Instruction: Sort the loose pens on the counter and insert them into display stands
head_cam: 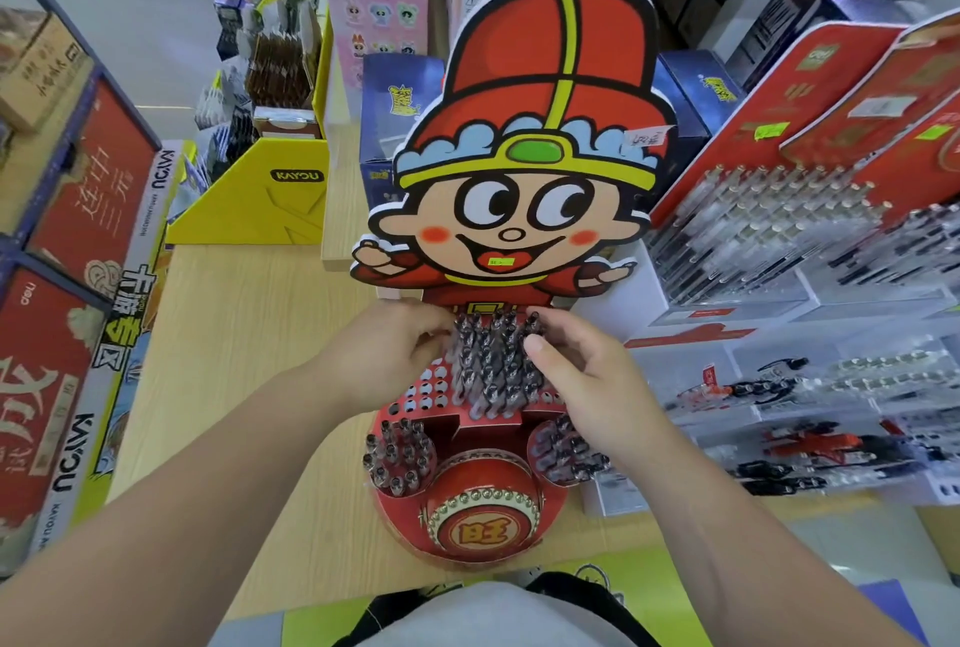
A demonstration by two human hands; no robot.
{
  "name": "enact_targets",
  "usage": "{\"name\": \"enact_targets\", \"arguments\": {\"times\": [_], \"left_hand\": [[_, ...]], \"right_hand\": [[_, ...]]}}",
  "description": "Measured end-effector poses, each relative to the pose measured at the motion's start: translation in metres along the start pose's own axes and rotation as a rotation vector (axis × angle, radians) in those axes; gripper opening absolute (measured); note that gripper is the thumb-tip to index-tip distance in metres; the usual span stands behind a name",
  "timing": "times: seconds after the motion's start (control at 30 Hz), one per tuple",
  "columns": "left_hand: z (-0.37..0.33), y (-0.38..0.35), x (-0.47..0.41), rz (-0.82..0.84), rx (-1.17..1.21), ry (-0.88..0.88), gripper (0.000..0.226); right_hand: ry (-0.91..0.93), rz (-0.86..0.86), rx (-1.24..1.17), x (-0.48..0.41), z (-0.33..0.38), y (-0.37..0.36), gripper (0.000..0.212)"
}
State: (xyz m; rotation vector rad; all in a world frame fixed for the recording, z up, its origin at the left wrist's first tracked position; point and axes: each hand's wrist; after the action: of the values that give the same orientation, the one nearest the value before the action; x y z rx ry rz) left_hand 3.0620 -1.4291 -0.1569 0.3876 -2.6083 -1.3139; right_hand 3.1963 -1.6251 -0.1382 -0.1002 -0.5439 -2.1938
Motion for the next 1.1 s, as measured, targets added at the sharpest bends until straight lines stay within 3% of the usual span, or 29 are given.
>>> {"name": "enact_targets", "arguments": {"times": [0.2, 0.43, 0.57, 0.8, 1.1], "left_hand": [[-0.012, -0.007, 0.015, -0.113, 0.366, 0.202, 0.025], [-0.029, -0.012, 0.005, -0.195, 0.324, 0.276, 0.019], [-0.028, -0.013, 0.008, -0.174, 0.341, 0.29, 0.028], [-0.032, -0.01, 0.014, -0.149, 0.464, 0.4, 0.022], [-0.035, -0.01, 0.021, -0.107, 0.533, 0.439, 0.026]], "right_hand": [[-0.01, 0.0, -0.041, 0.0, -0.002, 0.002, 0.037], [-0.107, -0.087, -0.233, -0.011, 0.001, -0.003, 0.03], [-0.113, -0.082, -0.196, -0.015, 0.008, -0.005, 0.02], [-0.147, -0.089, -0.228, -0.013, 0.005, -0.006, 0.014], [-0.105, -0.141, -0.159, -0.01, 0.012, -0.009, 0.026]]}}
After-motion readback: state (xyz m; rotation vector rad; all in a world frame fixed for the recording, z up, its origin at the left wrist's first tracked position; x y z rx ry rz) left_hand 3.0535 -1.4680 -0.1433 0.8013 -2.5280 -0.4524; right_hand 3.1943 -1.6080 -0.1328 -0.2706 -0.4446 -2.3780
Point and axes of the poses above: each hand's wrist, its own x-axis away from the middle knuckle, its own y-axis out of the back of the hand, z = x × y, and after that the axes turned 6 degrees about -x, right-handed
